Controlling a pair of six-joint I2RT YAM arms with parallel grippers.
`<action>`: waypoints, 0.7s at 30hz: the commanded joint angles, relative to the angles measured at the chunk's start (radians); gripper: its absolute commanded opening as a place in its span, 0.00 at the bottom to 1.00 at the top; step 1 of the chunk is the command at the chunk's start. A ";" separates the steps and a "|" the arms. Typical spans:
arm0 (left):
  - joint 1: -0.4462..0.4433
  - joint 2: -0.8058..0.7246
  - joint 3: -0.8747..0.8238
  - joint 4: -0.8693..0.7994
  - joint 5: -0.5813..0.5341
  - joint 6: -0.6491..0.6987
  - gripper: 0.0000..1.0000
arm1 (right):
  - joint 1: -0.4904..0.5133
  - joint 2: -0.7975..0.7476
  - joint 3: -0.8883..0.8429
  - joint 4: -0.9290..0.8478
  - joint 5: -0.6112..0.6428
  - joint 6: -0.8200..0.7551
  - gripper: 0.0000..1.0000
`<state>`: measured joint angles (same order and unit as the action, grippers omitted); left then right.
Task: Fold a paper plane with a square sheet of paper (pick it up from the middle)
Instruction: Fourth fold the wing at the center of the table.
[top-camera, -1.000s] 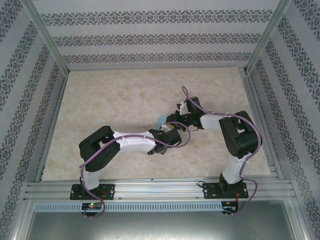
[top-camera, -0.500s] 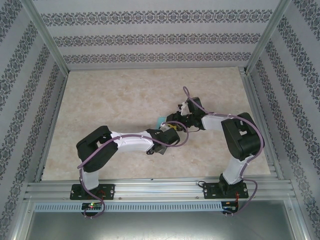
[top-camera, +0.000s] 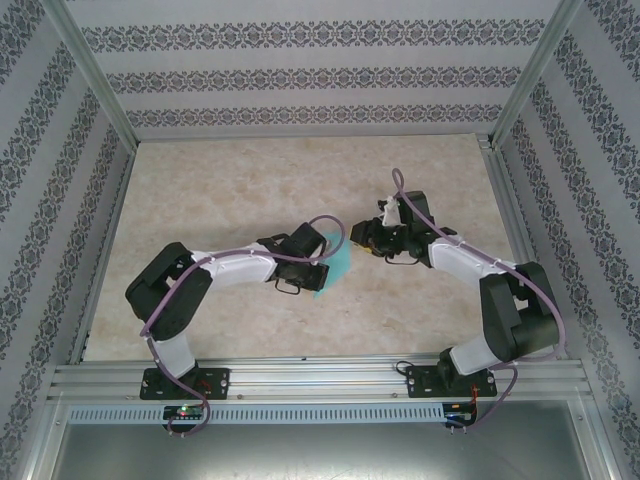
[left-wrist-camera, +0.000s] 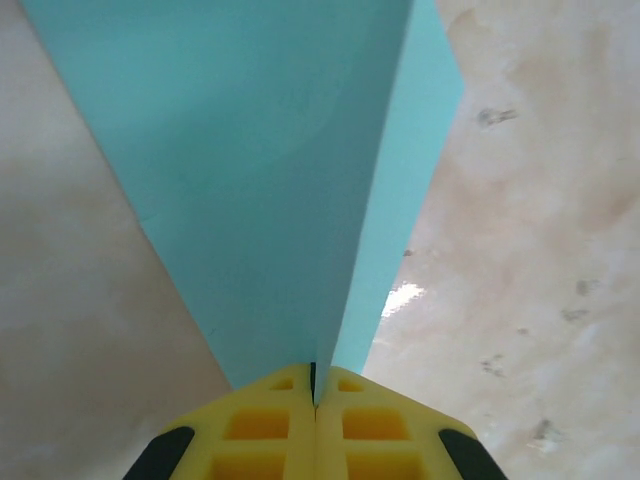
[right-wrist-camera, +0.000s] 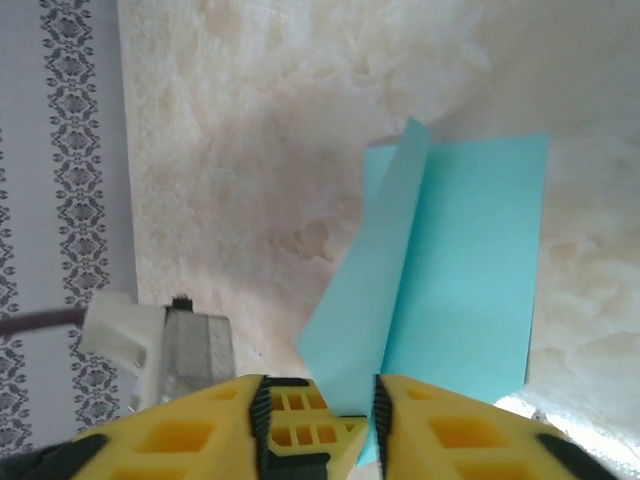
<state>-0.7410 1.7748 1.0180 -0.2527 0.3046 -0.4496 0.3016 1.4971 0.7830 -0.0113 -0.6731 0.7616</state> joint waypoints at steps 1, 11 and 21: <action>0.047 0.020 -0.033 0.119 0.218 -0.018 0.05 | 0.037 0.009 -0.032 0.028 0.020 0.003 0.26; 0.142 0.092 -0.062 0.265 0.466 -0.085 0.05 | 0.154 0.136 -0.021 0.209 -0.005 0.093 0.12; 0.189 0.104 -0.115 0.319 0.517 -0.141 0.05 | 0.153 0.227 0.010 0.247 0.028 0.117 0.11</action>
<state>-0.5728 1.8580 0.9249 0.0154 0.7750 -0.5579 0.4603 1.7065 0.7582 0.1932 -0.6544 0.8673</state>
